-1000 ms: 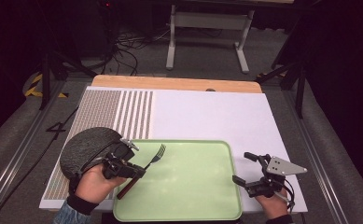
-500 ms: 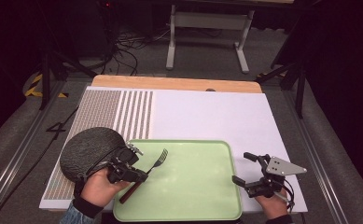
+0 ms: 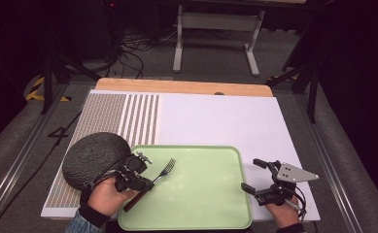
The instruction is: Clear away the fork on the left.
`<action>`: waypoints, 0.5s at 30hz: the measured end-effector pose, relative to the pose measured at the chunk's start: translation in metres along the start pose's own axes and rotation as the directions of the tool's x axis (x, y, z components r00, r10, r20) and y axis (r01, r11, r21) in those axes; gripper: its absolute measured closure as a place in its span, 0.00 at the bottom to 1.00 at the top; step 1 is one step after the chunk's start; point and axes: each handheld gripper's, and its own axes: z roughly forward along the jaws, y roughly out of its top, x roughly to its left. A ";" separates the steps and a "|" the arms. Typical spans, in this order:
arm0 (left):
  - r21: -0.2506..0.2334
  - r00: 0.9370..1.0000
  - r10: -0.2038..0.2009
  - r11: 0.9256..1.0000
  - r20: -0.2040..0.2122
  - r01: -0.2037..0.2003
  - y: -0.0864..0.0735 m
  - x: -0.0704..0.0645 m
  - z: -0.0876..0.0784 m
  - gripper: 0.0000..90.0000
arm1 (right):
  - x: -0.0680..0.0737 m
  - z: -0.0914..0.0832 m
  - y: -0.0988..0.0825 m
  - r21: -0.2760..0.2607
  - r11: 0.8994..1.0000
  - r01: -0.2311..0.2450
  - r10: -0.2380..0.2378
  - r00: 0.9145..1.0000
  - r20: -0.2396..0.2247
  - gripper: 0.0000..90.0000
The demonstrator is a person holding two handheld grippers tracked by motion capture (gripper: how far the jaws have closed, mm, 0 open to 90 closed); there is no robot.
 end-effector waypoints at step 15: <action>0.033 1.000 -0.020 0.999 -0.017 0.020 0.001 -0.001 0.004 0.86 | 0.000 0.000 0.000 0.000 1.000 0.000 0.000 1.000 -0.005 0.05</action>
